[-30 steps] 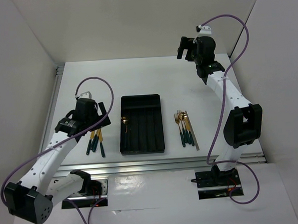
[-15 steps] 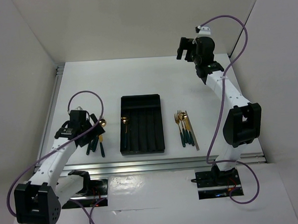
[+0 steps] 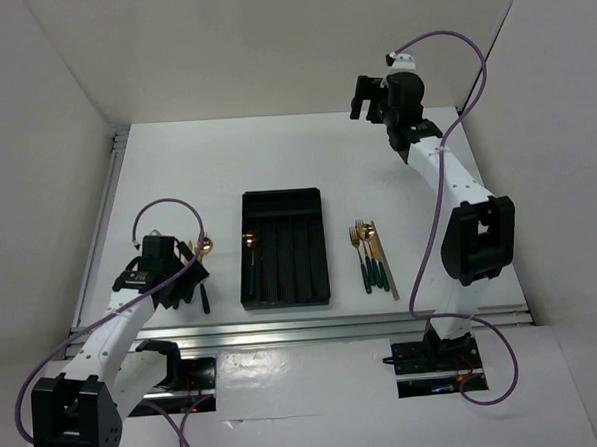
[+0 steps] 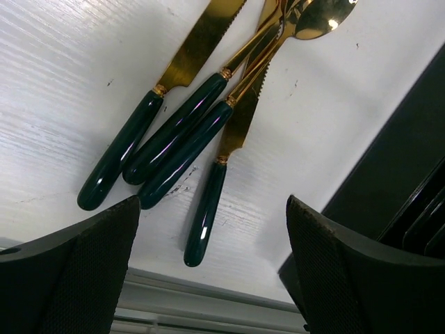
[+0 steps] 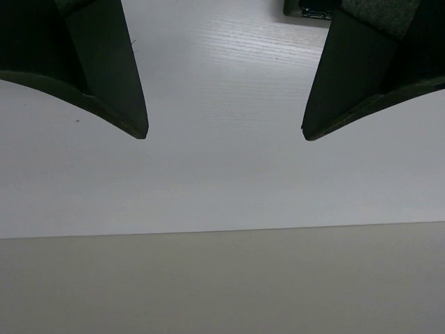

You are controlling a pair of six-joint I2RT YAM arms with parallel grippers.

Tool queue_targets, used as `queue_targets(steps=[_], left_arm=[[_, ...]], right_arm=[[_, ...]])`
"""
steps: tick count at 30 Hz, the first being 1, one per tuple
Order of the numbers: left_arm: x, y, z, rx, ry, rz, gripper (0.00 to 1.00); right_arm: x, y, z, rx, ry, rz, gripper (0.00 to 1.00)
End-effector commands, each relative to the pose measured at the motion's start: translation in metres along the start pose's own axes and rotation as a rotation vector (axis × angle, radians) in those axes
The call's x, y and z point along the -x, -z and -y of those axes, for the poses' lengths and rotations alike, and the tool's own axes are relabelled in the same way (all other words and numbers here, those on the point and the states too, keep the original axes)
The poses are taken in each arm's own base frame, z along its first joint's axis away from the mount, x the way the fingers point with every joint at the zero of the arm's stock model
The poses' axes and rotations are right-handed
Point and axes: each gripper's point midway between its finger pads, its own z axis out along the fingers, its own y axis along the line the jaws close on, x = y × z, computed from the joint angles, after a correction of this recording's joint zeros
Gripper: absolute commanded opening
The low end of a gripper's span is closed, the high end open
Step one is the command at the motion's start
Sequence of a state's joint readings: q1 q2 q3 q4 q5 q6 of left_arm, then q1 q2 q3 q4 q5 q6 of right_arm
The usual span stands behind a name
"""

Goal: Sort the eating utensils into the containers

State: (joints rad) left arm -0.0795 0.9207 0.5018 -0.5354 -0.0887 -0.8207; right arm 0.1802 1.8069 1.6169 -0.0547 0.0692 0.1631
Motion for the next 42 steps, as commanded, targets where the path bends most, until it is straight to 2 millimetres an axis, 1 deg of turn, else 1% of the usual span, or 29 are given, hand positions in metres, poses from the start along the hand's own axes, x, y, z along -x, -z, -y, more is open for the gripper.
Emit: queue_targets(steps=[1, 2, 6, 8, 9, 11, 17, 18, 20, 21, 25, 28, 29, 30, 33, 34, 37, 42], left_arm=[[0.011, 0.000, 0.003, -0.007, 0.036, 0.054, 0.90], [0.010, -0.002, -0.001, 0.006, 0.035, 0.054, 0.90], [0.011, -0.001, 0.000, -0.008, 0.048, 0.069, 0.89], [0.014, -0.002, -0.002, 0.011, 0.060, 0.086, 0.88], [0.010, -0.003, -0.005, 0.027, 0.067, 0.069, 0.88], [0.011, -0.003, -0.007, 0.046, 0.066, 0.068, 0.88], [0.004, -0.011, -0.014, 0.096, 0.082, 0.031, 0.84], [0.007, -0.013, -0.012, 0.088, 0.095, 0.039, 0.84], [0.000, -0.019, -0.014, 0.090, 0.104, 0.020, 0.84], [-0.005, -0.022, -0.015, 0.091, 0.104, 0.004, 0.82], [-0.001, -0.023, -0.012, 0.076, 0.106, 0.018, 0.78], [0.000, -0.023, -0.013, 0.083, 0.105, 0.026, 0.71], [-0.003, -0.024, -0.016, 0.090, 0.104, 0.020, 0.69], [-0.003, -0.024, -0.016, 0.090, 0.104, 0.020, 0.65], [-0.002, -0.026, -0.015, 0.082, 0.105, 0.027, 0.58], [-0.005, -0.028, -0.015, 0.076, 0.106, 0.021, 0.53], [-0.008, -0.031, -0.019, 0.094, 0.094, 0.002, 0.52], [-0.015, -0.037, -0.018, 0.093, 0.067, -0.039, 0.52]], right_arm=[[0.028, 0.003, -0.005, 0.015, -0.001, 0.060, 1.00], [0.028, 0.003, -0.005, 0.015, -0.001, 0.060, 1.00], [0.025, -0.002, -0.005, 0.013, 0.000, 0.050, 1.00], [0.021, -0.006, -0.004, 0.010, 0.001, 0.036, 1.00], [0.025, -0.005, -0.005, 0.012, 0.000, 0.045, 1.00], [0.023, -0.005, -0.004, 0.010, 0.001, 0.035, 1.00], [0.023, -0.005, -0.004, 0.010, 0.001, 0.035, 1.00], [0.023, -0.005, -0.004, 0.010, 0.001, 0.035, 1.00], [0.023, -0.005, -0.004, 0.010, 0.001, 0.035, 1.00], [0.023, -0.005, -0.004, 0.010, 0.001, 0.035, 1.00], [0.023, -0.005, -0.003, 0.001, 0.000, 0.037, 1.00], [0.023, -0.005, -0.003, 0.001, 0.000, 0.037, 1.00], [0.023, -0.005, -0.003, 0.001, 0.000, 0.037, 1.00], [0.023, -0.005, -0.003, 0.001, 0.000, 0.037, 1.00], [0.023, -0.005, -0.003, 0.001, 0.000, 0.037, 1.00], [0.023, -0.005, -0.003, 0.001, 0.000, 0.037, 1.00], [0.023, -0.005, -0.003, 0.001, 0.000, 0.037, 1.00], [0.023, -0.005, -0.003, 0.001, 0.000, 0.037, 1.00]])
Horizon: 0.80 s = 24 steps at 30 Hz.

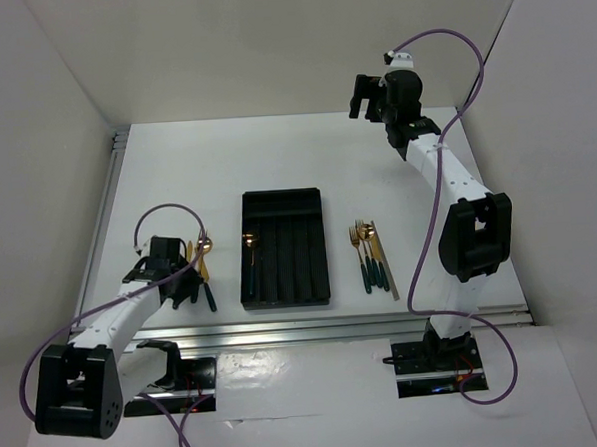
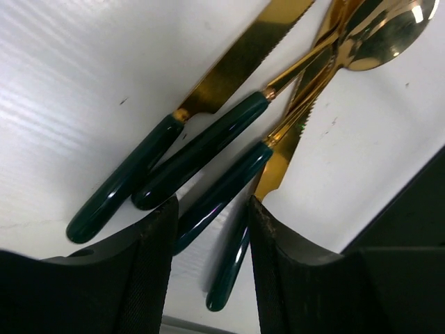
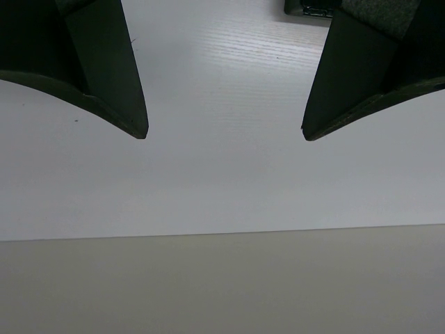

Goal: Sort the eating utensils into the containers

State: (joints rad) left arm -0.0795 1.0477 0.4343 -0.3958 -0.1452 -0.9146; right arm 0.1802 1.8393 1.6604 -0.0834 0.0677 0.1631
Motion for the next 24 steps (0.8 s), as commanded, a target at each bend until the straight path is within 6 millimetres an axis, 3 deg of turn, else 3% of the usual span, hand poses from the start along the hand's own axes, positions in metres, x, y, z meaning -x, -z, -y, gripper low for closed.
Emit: queue_targets(steps=[1, 5, 16, 20, 24], left_arm=[[-0.011, -0.007, -0.006, 0.019, -0.037, -0.057, 0.52], [-0.020, -0.016, -0.010, 0.049, -0.051, -0.111, 0.49], [-0.023, -0.017, -0.007, 0.058, -0.070, -0.131, 0.26], [-0.027, -0.013, -0.006, 0.077, -0.080, -0.158, 0.26], [-0.043, -0.009, -0.006, 0.119, -0.123, -0.234, 0.24]], right_arm=[[0.025, 0.003, -0.002, 0.002, -0.001, 0.054, 1.00], [0.025, 0.003, -0.001, -0.007, -0.001, 0.056, 1.00], [0.019, 0.000, 0.002, -0.019, 0.000, 0.040, 1.00], [0.023, 0.000, 0.001, -0.017, -0.001, 0.049, 1.00], [0.023, 0.000, 0.001, -0.017, -0.001, 0.049, 1.00]])
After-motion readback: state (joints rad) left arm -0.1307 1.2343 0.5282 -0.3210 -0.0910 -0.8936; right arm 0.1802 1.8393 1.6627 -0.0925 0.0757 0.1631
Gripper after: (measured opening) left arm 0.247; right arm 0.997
